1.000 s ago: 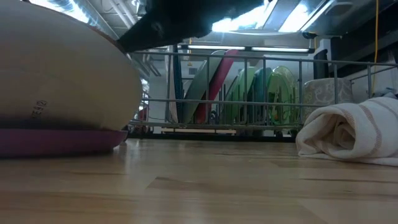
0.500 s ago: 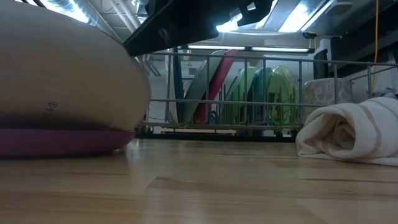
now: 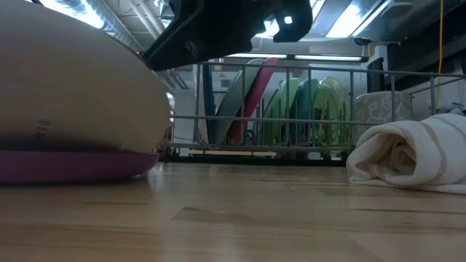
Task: Sort dishes
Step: Put the brown plate in the dish rack
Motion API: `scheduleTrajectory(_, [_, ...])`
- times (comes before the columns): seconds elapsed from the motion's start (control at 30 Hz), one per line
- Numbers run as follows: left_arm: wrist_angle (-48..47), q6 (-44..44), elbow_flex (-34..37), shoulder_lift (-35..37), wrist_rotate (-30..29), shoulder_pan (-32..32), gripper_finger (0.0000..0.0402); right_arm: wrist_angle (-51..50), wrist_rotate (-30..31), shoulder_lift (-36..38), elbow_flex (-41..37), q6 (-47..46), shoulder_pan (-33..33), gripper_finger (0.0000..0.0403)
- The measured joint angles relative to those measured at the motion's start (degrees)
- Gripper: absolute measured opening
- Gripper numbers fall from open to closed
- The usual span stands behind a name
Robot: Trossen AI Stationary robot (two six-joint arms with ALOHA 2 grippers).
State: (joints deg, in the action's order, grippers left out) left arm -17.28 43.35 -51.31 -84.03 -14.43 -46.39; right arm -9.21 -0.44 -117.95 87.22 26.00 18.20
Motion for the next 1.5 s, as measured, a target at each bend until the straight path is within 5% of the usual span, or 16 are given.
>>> scheduleTrajectory(0.2, [0.02,0.00,0.00,0.00,0.18,0.00,0.0005,-3.31,-3.85,-0.02,0.00,0.02,0.00,0.0124])
scheduleTrajectory(0.73, [-0.04,0.00,0.04,-0.02,0.80,-0.02,0.0004,-0.62,0.68,-0.37,2.25,2.23,-1.38,0.0124])
scheduleTrajectory(1.5, [0.01,-1.84,0.04,-0.02,0.75,0.01,0.0005,-3.97,-4.48,-1.32,2.34,9.58,-1.38,0.0124])
